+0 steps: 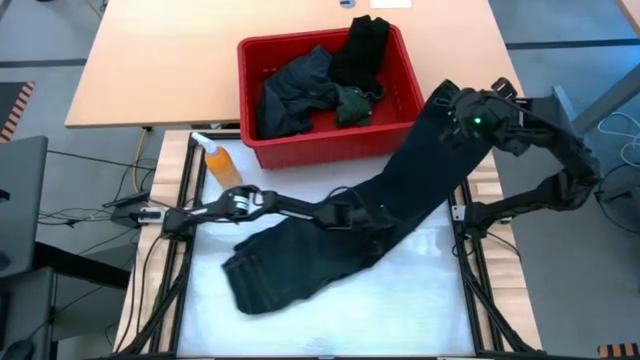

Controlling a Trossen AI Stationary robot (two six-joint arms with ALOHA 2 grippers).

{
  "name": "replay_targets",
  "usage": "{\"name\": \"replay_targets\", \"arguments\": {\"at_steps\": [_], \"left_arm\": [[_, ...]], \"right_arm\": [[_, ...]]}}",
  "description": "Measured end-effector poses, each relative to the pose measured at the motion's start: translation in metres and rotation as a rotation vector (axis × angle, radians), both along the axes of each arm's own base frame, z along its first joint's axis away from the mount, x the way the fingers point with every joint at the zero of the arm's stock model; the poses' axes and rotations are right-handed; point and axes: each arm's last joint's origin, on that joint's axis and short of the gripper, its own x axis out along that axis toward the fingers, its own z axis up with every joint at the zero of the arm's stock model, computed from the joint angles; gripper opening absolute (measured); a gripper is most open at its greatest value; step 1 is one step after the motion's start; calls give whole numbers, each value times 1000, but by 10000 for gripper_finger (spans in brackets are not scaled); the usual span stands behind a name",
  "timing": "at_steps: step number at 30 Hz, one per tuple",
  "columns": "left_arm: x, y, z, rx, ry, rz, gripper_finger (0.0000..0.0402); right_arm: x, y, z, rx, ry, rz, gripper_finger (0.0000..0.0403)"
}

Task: Fold Laundry from Bin
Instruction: Fold the dark blue jeans

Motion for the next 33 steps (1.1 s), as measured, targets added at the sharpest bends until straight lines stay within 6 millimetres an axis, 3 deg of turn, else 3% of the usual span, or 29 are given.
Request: {"name": "replay_targets", "arguments": {"at_steps": [6,9,12,15,20,26,28,33], "left_arm": [[26,16,23,17,-99,14,135],[29,22,48,55,-138,3,135],[22,23,83,97,-113,-23,135],[3,12,114,147,-14,-70,135],[-52,-24,159,228,327,-113,135],[-138,-81,217,379,623,-11,135],[-165,-97,237,432,614,67,135],[-241,-126,289,407,366,164,135]], "right_arm": [[12,3,11,91,-88,83,42],[21,4,12,161,-129,123,42],[31,6,13,218,-168,151,42],[38,8,16,267,-209,178,42],[48,13,20,296,-244,208,45],[59,26,20,341,-299,238,46],[66,33,19,363,-317,254,46],[96,60,15,406,-376,360,47]]}}
